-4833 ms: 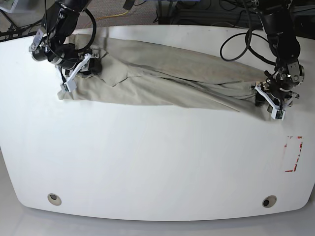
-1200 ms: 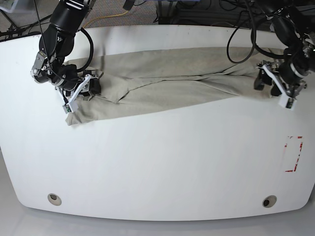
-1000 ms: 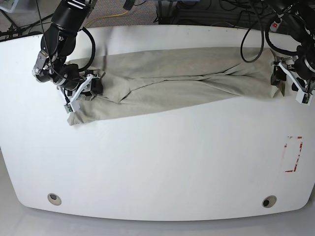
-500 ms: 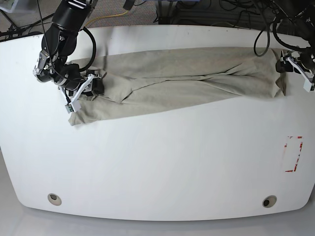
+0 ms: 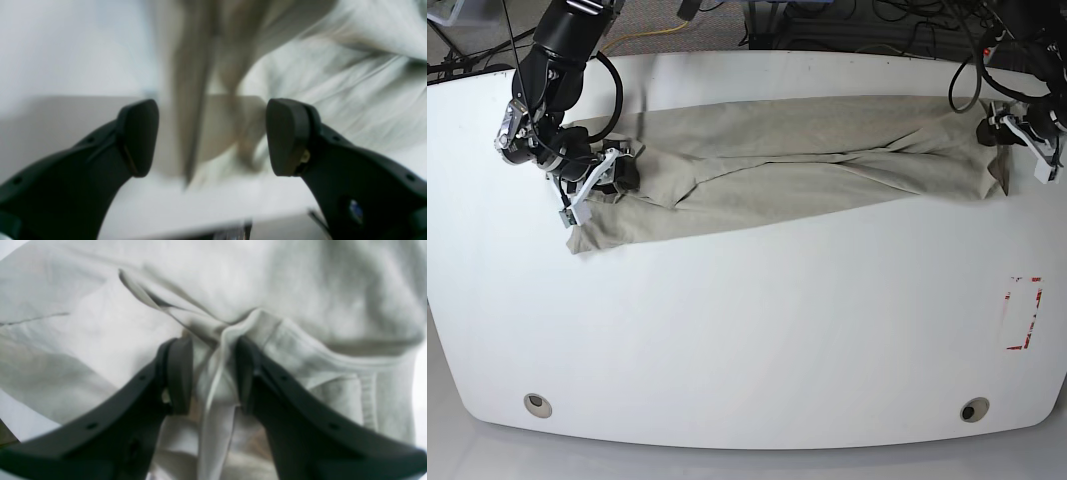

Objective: Fold the T-shirt properly
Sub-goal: 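Grasp the strip end with the left gripper and fold it toward the right gripper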

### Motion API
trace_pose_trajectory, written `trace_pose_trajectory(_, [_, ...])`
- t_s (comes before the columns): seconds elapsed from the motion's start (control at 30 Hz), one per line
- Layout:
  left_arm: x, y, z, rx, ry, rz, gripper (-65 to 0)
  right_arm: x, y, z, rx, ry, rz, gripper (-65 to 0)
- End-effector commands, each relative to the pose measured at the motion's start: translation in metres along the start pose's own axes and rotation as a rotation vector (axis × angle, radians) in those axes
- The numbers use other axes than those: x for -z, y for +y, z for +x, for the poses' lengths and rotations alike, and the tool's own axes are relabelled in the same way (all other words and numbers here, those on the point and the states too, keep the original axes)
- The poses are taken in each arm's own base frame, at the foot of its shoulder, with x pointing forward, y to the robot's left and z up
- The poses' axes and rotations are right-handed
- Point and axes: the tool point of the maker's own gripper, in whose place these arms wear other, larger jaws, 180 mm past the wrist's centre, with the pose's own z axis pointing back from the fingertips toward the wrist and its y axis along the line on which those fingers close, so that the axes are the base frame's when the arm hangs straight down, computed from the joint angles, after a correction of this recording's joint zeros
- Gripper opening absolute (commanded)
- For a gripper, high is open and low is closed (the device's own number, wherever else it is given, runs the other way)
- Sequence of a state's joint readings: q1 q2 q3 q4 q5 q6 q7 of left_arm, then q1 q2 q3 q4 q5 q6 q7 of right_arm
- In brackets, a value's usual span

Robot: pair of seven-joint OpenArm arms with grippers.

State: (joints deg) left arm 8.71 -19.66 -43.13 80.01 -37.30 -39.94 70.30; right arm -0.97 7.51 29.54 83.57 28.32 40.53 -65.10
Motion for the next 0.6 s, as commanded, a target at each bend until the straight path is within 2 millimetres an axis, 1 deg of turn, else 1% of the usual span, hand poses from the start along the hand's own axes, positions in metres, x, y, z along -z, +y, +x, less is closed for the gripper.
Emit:
trace_pose_trajectory(0.0, [-0.004, 0.005, 0.006, 0.012, -0.012, 0.009, -17.8, -0.002, -0.009, -0.025, -0.004, 0.123, -0.047, -44.1])
trace_pose_trajectory(0.1, [0.001, 0.004, 0.001, -0.001, 0.004, -0.004, -18.2, -0.002, -0.009, -0.025, -0.004, 0.123, -0.047, -44.1])
trace_pose_trajectory(0.23, [0.009, -0.004, -0.004, 0.018, 0.035, -0.027, -19.4, -0.002, -0.009, -0.025, -0.004, 0.123, -0.047, -44.1])
trace_pose_trajectory(0.37, [0.011, -0.006, -0.004, 0.021, 0.039, -0.031, -28.7, -0.002, -0.009, -0.025, -0.004, 0.123, -0.047, -44.1])
trace_pose_trajectory(0.4, [0.011, -0.006, -0.004, 0.02, 0.039, -0.033, -29.7, -0.002, -0.01, -0.025, -0.003, 0.122, -0.047, -44.1])
trace_pose_trajectory(0.57, [0.012, -0.008, -0.005, 0.017, 0.039, -0.036, -29.4, -0.002, -0.01, -0.025, -0.004, 0.121, -0.047, -44.1])
